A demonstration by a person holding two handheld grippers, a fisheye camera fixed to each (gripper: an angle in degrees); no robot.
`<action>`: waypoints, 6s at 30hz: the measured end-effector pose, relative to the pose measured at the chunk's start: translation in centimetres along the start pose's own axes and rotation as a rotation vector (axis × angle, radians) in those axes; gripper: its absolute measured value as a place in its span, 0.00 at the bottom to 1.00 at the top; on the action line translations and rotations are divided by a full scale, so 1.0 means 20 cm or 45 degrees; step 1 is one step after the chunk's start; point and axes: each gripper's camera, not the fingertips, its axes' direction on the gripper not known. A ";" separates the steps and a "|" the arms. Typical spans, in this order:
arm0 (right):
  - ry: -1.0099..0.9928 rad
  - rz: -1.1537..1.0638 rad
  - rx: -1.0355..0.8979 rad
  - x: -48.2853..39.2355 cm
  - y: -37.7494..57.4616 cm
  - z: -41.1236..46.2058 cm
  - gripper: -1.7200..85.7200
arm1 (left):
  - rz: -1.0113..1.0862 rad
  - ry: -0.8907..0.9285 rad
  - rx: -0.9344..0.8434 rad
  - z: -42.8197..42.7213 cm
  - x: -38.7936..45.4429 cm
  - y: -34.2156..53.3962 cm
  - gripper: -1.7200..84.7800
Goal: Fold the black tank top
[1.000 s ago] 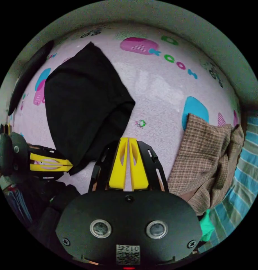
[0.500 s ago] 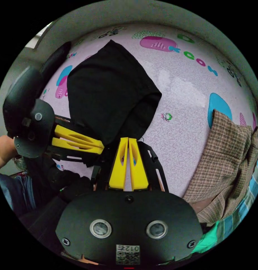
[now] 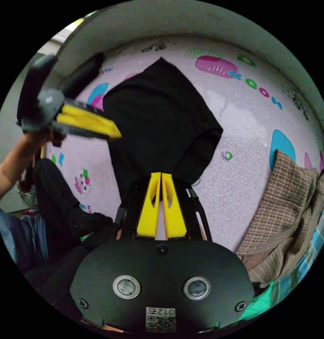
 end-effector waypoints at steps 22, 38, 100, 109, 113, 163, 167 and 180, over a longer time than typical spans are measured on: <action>0.018 -0.399 -0.265 -0.27 -0.24 0.55 0.01 | -0.289 -0.101 -0.098 -0.17 -0.50 0.30 0.03; 0.064 -0.249 0.063 -0.25 -0.04 0.58 0.01 | -0.504 0.140 0.165 -0.42 -0.35 1.08 0.04; 0.132 0.033 0.128 0.11 0.30 0.55 0.01 | -0.430 -0.032 0.133 -0.22 -0.47 1.14 0.02; 0.043 0.178 0.236 0.18 0.47 0.29 0.01 | -0.381 -0.080 0.240 -0.31 -0.36 1.24 0.03; 0.024 0.171 0.175 0.18 0.54 0.29 0.01 | -0.250 -0.006 0.212 -0.24 -0.19 1.25 0.03; 0.026 0.422 0.146 0.86 0.67 -0.08 0.01 | -0.191 0.125 0.132 -0.24 -0.30 1.11 0.04; -0.131 0.389 0.255 0.81 0.64 -0.16 0.01 | -0.448 0.140 0.246 -0.42 -0.65 1.13 0.06; -0.876 0.554 0.001 0.87 0.53 0.15 0.11 | -0.540 0.224 0.103 -0.41 -1.06 0.84 0.15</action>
